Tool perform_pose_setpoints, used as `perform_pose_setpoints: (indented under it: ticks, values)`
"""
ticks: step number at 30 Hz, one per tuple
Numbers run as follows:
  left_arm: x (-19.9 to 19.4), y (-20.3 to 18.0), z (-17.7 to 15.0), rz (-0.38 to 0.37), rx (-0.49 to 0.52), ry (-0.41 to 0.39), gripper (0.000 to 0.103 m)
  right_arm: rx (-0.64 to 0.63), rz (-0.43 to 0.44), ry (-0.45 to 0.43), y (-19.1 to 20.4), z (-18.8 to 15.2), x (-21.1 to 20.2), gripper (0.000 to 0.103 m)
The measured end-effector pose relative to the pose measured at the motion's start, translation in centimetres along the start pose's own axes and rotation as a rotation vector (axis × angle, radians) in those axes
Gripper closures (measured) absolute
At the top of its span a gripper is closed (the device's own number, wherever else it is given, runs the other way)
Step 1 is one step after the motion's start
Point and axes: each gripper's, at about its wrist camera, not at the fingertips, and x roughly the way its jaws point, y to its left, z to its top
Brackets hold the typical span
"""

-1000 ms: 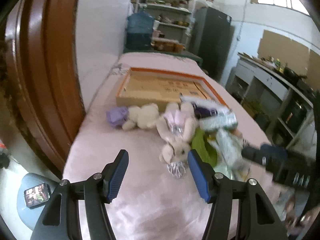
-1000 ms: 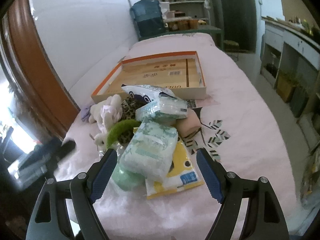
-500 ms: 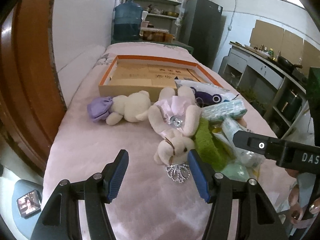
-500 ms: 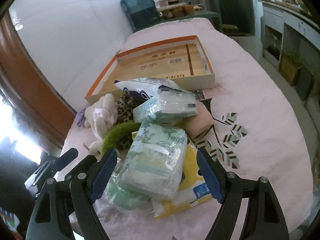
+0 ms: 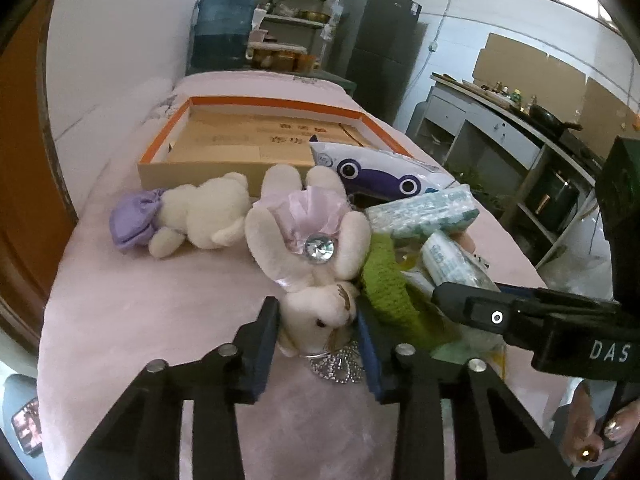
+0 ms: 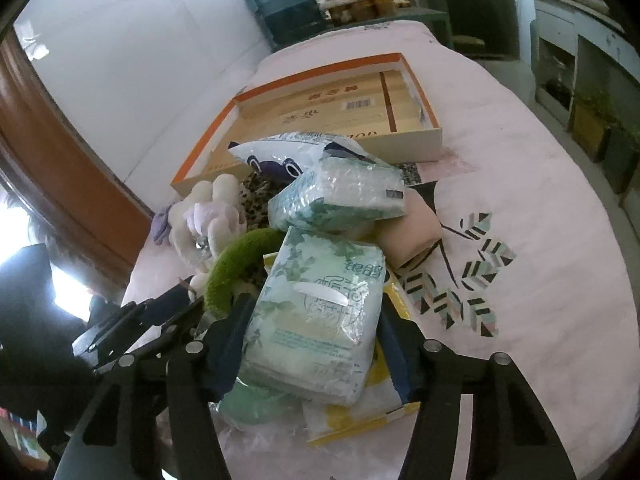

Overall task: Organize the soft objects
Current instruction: 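Grasp the white plush bunny with the left tool while the right tool grasps the green tissue pack, then carry bunny and tissue pack into the box and open both tools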

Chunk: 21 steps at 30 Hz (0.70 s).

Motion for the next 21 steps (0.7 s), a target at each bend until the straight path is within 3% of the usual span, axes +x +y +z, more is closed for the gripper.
perform_pose_setpoints:
  ticks: [13, 21]
  values:
    - [-3.2, -0.3, -0.7, 0.031, 0.009, -0.070, 0.070, -0.039, 0.027, -0.043, 0.7, -0.4, -2.2, 0.049]
    - [-6.4, -0.3, 0.7, 0.051, -0.006, -0.133, 0.070, -0.084, 0.041, -0.103, 1.9, 0.1, -4.8, 0.049]
